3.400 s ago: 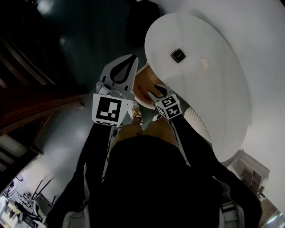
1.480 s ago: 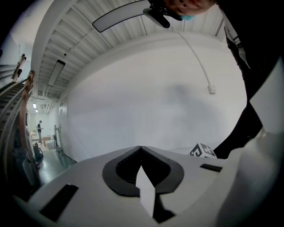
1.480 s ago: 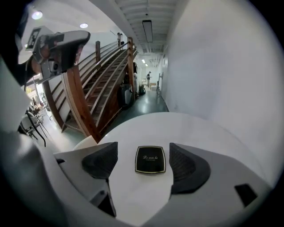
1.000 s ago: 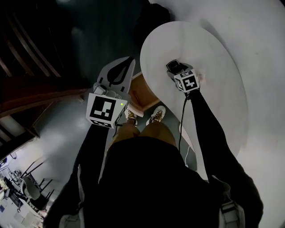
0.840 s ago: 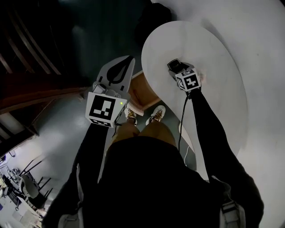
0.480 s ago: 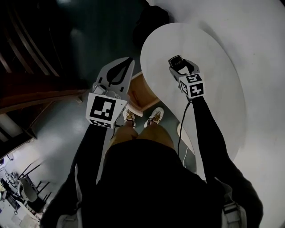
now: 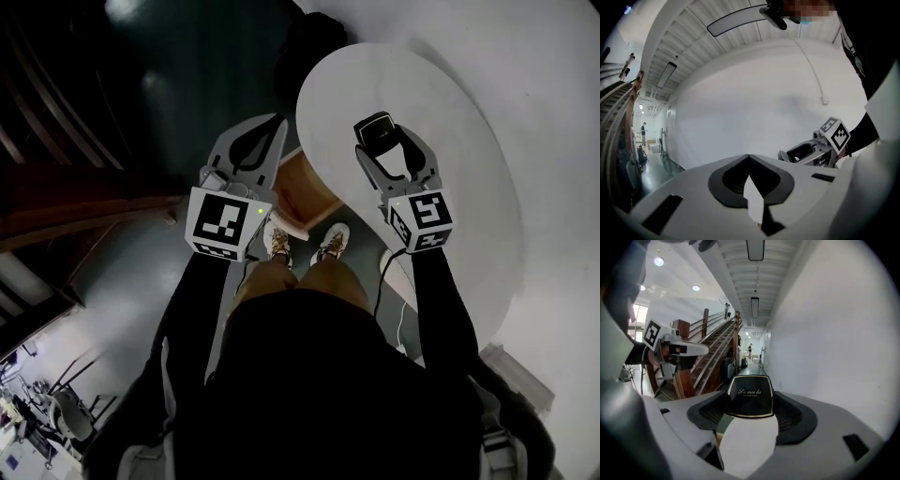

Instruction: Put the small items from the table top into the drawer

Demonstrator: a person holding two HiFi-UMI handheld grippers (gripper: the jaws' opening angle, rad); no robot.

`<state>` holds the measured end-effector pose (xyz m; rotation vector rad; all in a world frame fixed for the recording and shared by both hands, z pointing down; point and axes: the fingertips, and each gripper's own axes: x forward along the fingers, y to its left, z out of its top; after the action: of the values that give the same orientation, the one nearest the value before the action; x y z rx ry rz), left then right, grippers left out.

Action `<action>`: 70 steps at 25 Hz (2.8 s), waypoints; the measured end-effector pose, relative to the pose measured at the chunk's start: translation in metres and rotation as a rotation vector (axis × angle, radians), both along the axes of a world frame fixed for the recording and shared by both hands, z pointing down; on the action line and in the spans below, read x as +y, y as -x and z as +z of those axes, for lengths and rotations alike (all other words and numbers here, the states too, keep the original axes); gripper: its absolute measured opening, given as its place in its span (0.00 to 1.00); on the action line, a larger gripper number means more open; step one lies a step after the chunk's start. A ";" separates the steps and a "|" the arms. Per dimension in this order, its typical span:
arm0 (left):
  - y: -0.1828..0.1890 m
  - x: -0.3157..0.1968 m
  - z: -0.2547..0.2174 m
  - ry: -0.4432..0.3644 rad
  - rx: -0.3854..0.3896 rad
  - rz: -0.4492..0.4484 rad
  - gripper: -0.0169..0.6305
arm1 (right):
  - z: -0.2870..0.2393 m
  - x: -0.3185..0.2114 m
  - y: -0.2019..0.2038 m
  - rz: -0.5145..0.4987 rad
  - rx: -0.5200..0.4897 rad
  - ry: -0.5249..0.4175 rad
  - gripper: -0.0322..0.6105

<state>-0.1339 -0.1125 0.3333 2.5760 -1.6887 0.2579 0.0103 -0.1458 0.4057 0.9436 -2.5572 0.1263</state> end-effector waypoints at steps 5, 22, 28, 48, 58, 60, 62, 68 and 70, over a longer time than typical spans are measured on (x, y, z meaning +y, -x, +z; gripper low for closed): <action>0.000 0.001 -0.007 -0.024 -0.006 0.027 0.05 | -0.018 0.018 0.011 -0.031 -0.011 -0.039 0.57; 0.049 0.023 0.033 0.061 -0.020 -0.041 0.05 | 0.183 0.095 0.111 -0.234 0.119 0.368 0.57; 0.079 0.040 0.057 0.108 -0.040 -0.095 0.05 | 0.271 0.113 0.116 -0.211 0.197 0.487 0.57; 0.088 0.057 0.090 0.203 -0.051 -0.103 0.05 | 0.396 0.063 0.094 0.102 0.366 0.608 0.57; 0.090 0.067 0.101 0.238 -0.080 -0.089 0.05 | 0.416 0.068 0.105 0.021 0.378 0.609 0.57; 0.090 0.068 0.102 0.234 -0.073 -0.092 0.05 | 0.415 0.072 0.104 0.011 0.385 0.599 0.57; 0.090 0.067 0.100 0.227 -0.065 -0.091 0.05 | 0.412 0.076 0.101 0.020 0.377 0.600 0.57; 0.078 0.059 0.087 0.176 -0.061 -0.055 0.05 | 0.374 0.102 0.110 -0.055 0.324 0.549 0.57; 0.076 0.057 0.084 0.166 -0.049 -0.054 0.05 | 0.349 0.112 0.119 -0.085 0.282 0.519 0.57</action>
<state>-0.2095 -0.0554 0.4177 2.4210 -1.6720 0.4411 -0.1088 -0.0339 0.7546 0.6015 -2.1407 0.5587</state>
